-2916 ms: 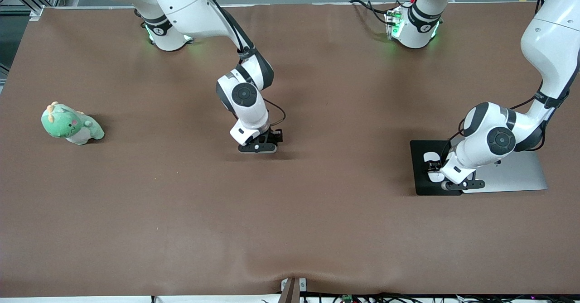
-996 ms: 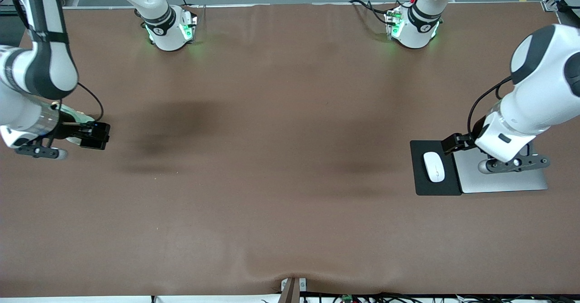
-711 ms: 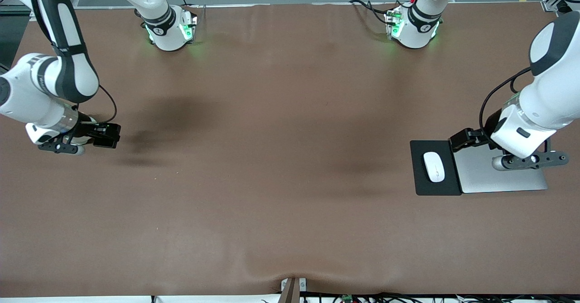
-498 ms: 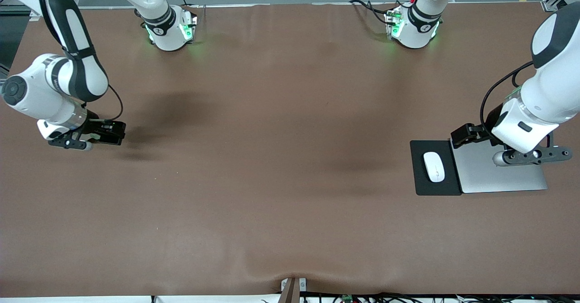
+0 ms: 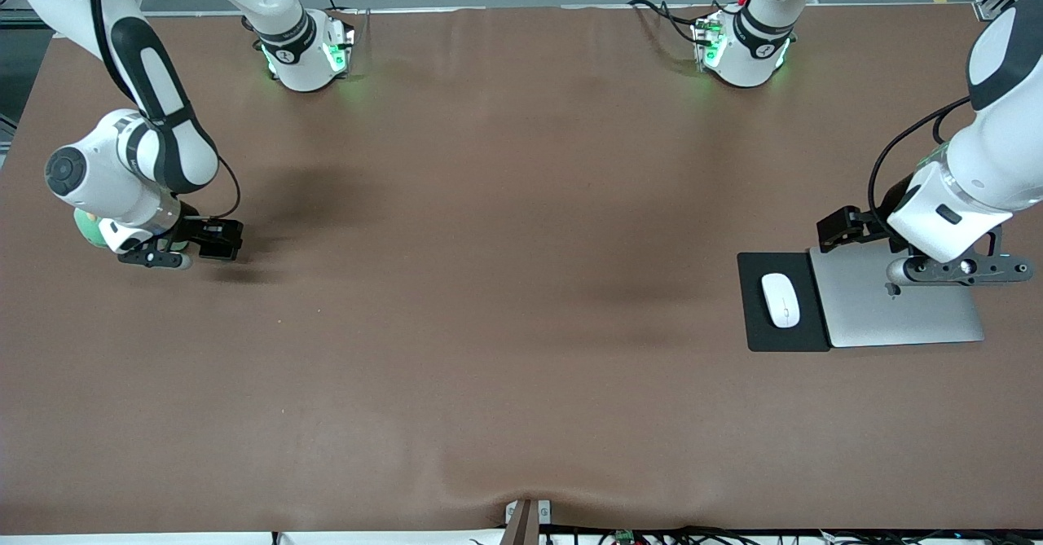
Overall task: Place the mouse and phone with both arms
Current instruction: 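Lower the phone beside the plush toy while the left gripper rises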
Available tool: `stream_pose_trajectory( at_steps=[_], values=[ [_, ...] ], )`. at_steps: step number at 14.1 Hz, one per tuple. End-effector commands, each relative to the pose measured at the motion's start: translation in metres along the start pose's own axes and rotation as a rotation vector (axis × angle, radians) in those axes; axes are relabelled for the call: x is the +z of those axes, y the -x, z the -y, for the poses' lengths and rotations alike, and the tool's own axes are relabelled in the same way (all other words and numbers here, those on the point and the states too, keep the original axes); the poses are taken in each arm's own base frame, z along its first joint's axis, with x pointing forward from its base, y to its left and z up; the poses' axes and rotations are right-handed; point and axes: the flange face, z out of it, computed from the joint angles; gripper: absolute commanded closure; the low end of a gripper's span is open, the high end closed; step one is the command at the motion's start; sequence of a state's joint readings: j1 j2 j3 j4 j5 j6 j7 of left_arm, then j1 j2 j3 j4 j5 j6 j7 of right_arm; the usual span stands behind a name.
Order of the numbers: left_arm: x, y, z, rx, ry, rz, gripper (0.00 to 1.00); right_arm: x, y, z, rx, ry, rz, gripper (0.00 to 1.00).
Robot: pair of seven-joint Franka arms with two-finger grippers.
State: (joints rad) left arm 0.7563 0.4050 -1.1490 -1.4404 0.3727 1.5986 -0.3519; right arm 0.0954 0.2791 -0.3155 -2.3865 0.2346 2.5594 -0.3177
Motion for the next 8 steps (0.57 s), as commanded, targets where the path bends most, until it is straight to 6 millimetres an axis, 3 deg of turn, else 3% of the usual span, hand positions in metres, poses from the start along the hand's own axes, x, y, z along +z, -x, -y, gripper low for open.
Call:
stream_pose_trajectory(
  at_steps=[1, 2, 6, 7, 8],
  values=[
    [-0.017, 0.009, -0.003, 0.014, -0.004, 0.006, 0.0, 0.008, 0.006, -0.006, -0.034, -0.019, 0.001, 0.73],
    [-0.017, 0.01, -0.004, 0.016, -0.007, 0.004, 0.0, 0.011, 0.009, -0.005, -0.038, -0.021, 0.008, 0.63],
    [-0.017, 0.001, -0.007, 0.01, -0.024, 0.001, 0.0, 0.02, 0.021, -0.006, 0.003, -0.042, 0.022, 0.48],
    [-0.017, 0.0, -0.008, 0.008, -0.025, 0.006, 0.0, 0.022, 0.021, -0.006, 0.006, -0.044, 0.024, 0.33],
    [-0.024, 0.003, -0.005, 0.009, -0.021, -0.001, 0.0, 0.025, 0.022, -0.007, 0.017, -0.048, 0.03, 0.05]
  ],
)
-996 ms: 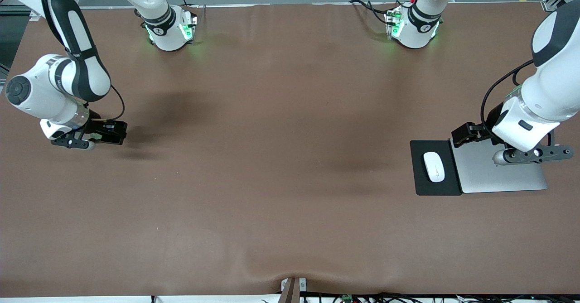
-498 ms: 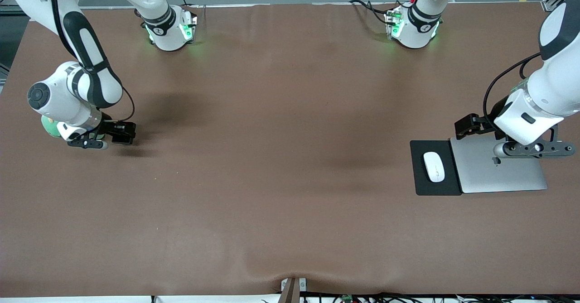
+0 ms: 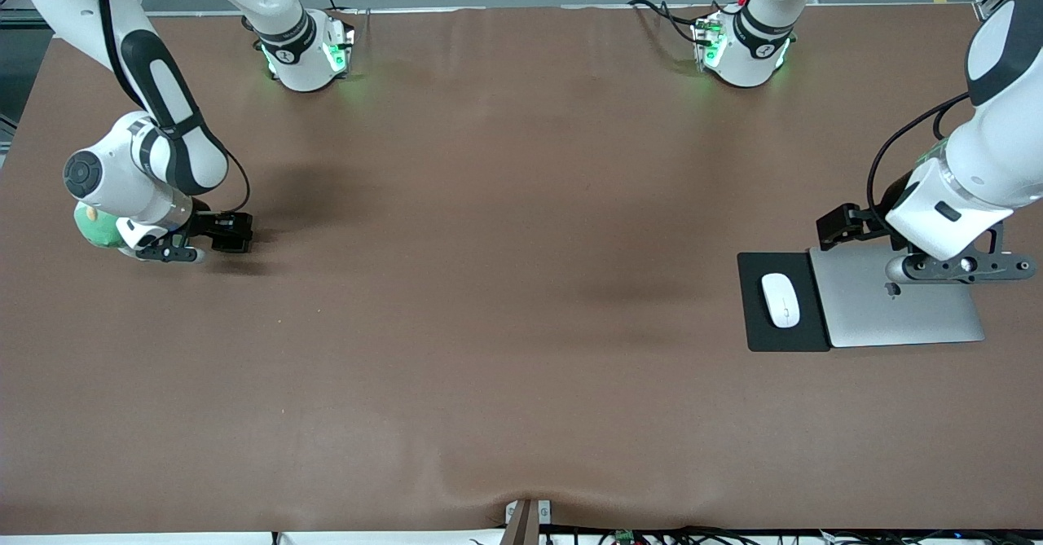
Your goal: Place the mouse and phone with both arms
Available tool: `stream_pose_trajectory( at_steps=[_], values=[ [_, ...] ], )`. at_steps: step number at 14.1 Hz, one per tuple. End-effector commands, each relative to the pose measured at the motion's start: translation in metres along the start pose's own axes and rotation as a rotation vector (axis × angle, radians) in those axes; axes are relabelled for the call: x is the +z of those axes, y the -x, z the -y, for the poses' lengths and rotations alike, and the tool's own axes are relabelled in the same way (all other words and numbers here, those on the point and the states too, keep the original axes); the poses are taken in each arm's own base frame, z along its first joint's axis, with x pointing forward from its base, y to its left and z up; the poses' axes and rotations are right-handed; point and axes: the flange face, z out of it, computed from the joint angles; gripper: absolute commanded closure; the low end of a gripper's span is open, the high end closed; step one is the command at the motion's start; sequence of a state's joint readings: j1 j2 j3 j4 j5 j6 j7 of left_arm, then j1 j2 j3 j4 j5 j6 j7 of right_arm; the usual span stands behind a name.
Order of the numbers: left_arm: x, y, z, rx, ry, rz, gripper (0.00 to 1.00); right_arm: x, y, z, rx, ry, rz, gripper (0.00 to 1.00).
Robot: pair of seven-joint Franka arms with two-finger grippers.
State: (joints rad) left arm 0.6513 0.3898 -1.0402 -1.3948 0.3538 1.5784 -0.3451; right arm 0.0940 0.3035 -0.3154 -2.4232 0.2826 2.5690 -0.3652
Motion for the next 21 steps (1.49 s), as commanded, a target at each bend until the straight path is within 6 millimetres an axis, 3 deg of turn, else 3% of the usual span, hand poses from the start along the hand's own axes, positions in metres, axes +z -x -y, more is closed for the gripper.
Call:
stream_pose_trajectory(
  at_steps=[1, 3, 5, 7, 9, 11, 13, 14, 17, 19, 21],
  values=[
    [-0.023, 0.01, 0.003, 0.023, -0.004, -0.002, 0.0, 0.005, 0.006, -0.003, 0.034, -0.038, -0.011, 0.0],
    [-0.034, 0.016, 0.005, 0.015, -0.009, -0.012, 0.0, 0.004, 0.005, 0.003, 0.03, -0.046, -0.005, 0.0],
    [-0.048, 0.025, 0.019, 0.024, 0.02, -0.024, 0.0, -0.017, 0.001, 0.023, 0.001, -0.076, -0.006, 0.0],
    [-0.054, 0.03, 0.019, 0.027, 0.025, -0.031, 0.0, -0.066, -0.009, 0.036, -0.032, -0.107, -0.062, 0.0],
    [-0.055, 0.038, 0.015, 0.029, 0.009, -0.029, 0.0, -0.108, -0.026, 0.031, -0.088, -0.082, -0.077, 0.0],
    [-0.056, 0.049, 0.014, 0.037, -0.005, -0.033, 0.0, -0.164, -0.053, 0.022, -0.125, -0.035, -0.064, 0.0],
    [-0.061, 0.059, 0.017, 0.034, 0.038, -0.041, 0.0, -0.225, -0.074, 0.022, -0.144, 0.008, -0.022, 0.0],
    [-0.063, 0.064, 0.016, 0.034, 0.045, -0.049, 0.0, -0.246, -0.08, 0.025, -0.131, 0.016, -0.003, 0.0],
    [-0.063, 0.077, 0.025, 0.012, 0.063, -0.056, 0.0, -0.305, -0.087, 0.037, -0.129, 0.02, -0.003, 0.0],
    [-0.063, 0.098, 0.027, 0.026, 0.061, -0.088, 0.0, -0.364, -0.087, 0.051, -0.153, 0.024, -0.035, 0.0],
    [-0.057, 0.108, 0.027, 0.029, 0.065, -0.084, 0.0, -0.394, -0.083, 0.058, -0.165, 0.04, -0.042, 0.0]
  ],
)
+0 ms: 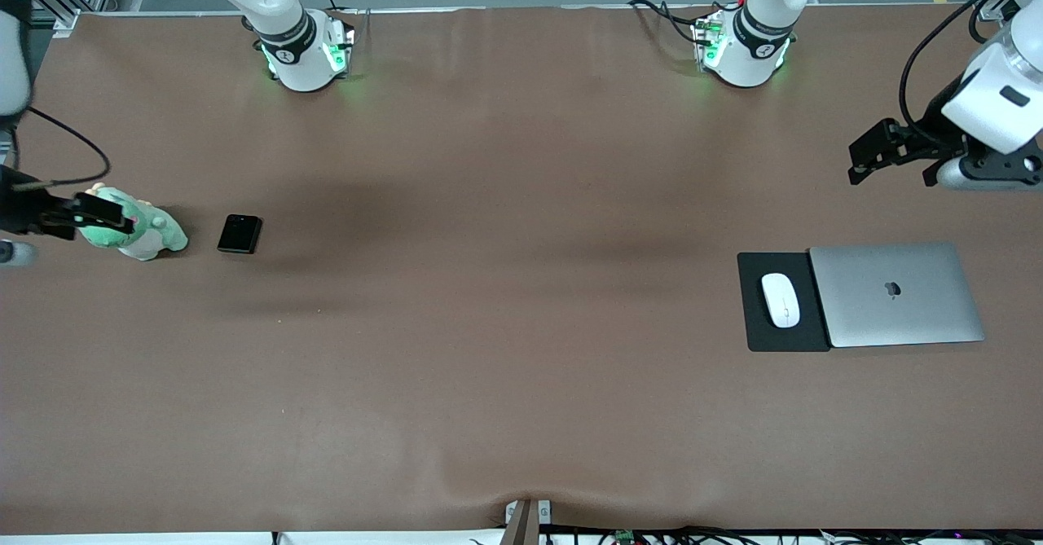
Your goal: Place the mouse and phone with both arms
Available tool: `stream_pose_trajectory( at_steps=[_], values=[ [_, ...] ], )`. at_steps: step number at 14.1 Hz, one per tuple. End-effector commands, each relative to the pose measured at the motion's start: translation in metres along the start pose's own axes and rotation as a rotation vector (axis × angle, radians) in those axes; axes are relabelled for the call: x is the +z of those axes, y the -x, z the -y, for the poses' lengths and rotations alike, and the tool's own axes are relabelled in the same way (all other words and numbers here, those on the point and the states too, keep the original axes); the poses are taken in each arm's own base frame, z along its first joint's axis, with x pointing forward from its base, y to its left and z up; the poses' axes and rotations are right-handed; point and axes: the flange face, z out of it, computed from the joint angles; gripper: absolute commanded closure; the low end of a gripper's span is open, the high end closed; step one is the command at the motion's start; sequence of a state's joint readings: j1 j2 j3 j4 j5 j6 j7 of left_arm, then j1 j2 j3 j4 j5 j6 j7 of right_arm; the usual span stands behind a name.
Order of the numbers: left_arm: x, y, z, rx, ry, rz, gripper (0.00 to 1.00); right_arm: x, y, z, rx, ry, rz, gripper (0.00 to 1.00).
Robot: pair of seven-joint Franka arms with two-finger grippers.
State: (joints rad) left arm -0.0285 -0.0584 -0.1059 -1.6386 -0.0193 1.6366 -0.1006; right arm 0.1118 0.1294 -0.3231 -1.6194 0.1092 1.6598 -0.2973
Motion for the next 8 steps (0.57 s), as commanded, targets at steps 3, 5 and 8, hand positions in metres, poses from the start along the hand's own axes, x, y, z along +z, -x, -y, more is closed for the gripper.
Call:
stream_pose_trajectory(
  at_steps=[3, 5, 8],
  values=[
    [0.002, 0.023, 0.008, 0.013, 0.027, -0.017, 0.0, -0.056, 0.002, 0.009, 0.001, 0.069, 0.013, 0.0],
    [0.003, 0.018, 0.012, 0.019, 0.024, -0.013, 0.0, -0.065, 0.006, 0.014, -0.008, 0.068, 0.002, 0.0],
    [-0.002, 0.003, 0.012, 0.036, 0.025, -0.021, 0.0, -0.068, 0.006, 0.051, 0.045, 0.139, 0.023, 0.0]
  ],
)
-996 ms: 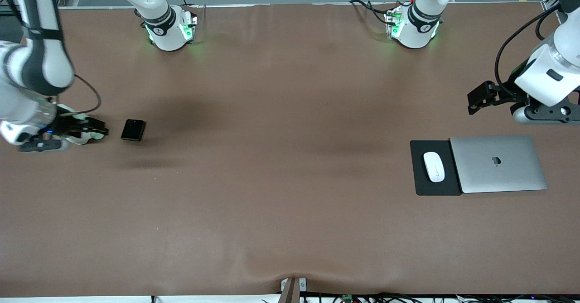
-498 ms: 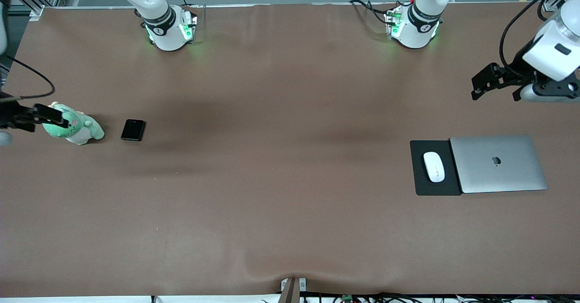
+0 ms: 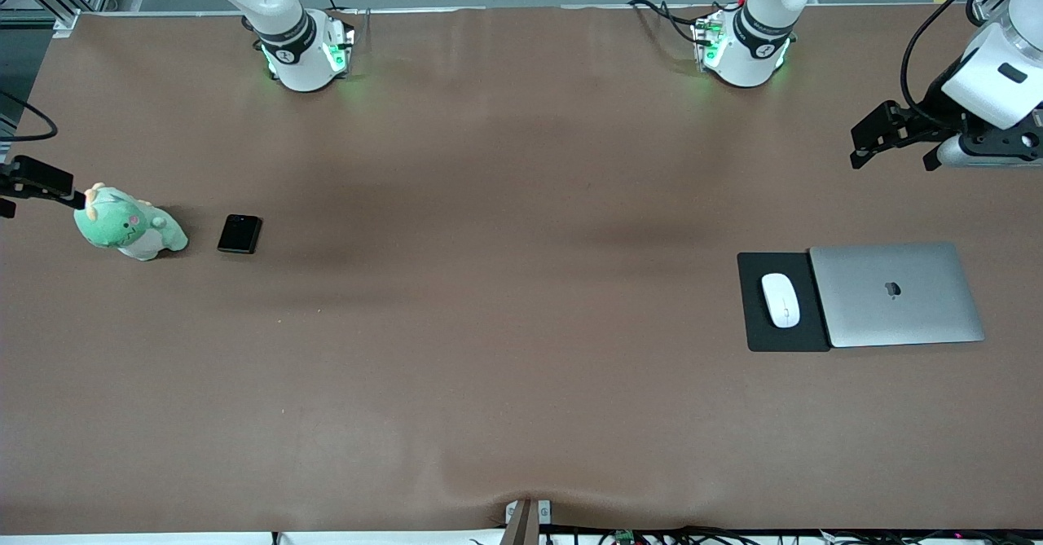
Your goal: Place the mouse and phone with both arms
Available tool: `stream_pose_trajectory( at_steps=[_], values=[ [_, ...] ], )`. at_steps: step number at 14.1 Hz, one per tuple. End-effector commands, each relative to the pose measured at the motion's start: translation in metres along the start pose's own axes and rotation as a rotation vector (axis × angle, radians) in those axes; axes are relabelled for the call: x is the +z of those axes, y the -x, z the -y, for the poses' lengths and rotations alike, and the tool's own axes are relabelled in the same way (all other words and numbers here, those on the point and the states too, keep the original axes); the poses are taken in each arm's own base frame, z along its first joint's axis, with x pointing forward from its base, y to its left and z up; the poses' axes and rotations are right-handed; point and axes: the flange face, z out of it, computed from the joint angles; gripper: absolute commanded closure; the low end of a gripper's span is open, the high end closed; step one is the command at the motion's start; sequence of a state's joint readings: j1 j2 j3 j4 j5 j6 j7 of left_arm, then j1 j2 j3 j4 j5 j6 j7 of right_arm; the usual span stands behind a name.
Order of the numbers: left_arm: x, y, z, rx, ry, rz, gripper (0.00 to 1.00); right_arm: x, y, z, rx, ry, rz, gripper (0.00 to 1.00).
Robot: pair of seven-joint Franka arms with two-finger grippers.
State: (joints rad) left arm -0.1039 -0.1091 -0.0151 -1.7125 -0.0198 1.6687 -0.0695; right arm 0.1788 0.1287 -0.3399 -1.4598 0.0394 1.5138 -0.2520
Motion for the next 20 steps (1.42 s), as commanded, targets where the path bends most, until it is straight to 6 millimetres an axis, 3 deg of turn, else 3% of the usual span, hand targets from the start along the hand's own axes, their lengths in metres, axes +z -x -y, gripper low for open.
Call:
stream_pose_trajectory(
  at_steps=[1, 3, 6, 15, 18, 20],
  values=[
    [-0.009, -0.013, 0.004, 0.015, 0.021, -0.017, 0.0, -0.007, 0.0, 0.018, 0.073, 0.054, 0.018, 0.0],
    [-0.01, -0.014, 0.006, 0.011, 0.018, -0.018, 0.0, -0.013, 0.002, 0.033, 0.042, 0.046, 0.002, 0.0],
    [-0.009, -0.02, 0.007, 0.008, 0.033, 0.002, 0.0, -0.011, 0.016, 0.026, 0.063, 0.041, 0.005, 0.0],
    [-0.013, -0.02, -0.008, 0.048, 0.029, 0.003, 0.0, -0.013, 0.021, 0.019, 0.077, 0.03, -0.033, 0.0],
    [-0.013, -0.021, 0.001, 0.033, 0.031, 0.004, 0.0, -0.009, 0.045, 0.024, 0.069, 0.03, -0.082, 0.0],
    [-0.013, -0.021, 0.0, 0.033, 0.031, 0.004, 0.0, -0.018, 0.047, 0.025, 0.07, 0.029, -0.079, 0.0]
  ],
)
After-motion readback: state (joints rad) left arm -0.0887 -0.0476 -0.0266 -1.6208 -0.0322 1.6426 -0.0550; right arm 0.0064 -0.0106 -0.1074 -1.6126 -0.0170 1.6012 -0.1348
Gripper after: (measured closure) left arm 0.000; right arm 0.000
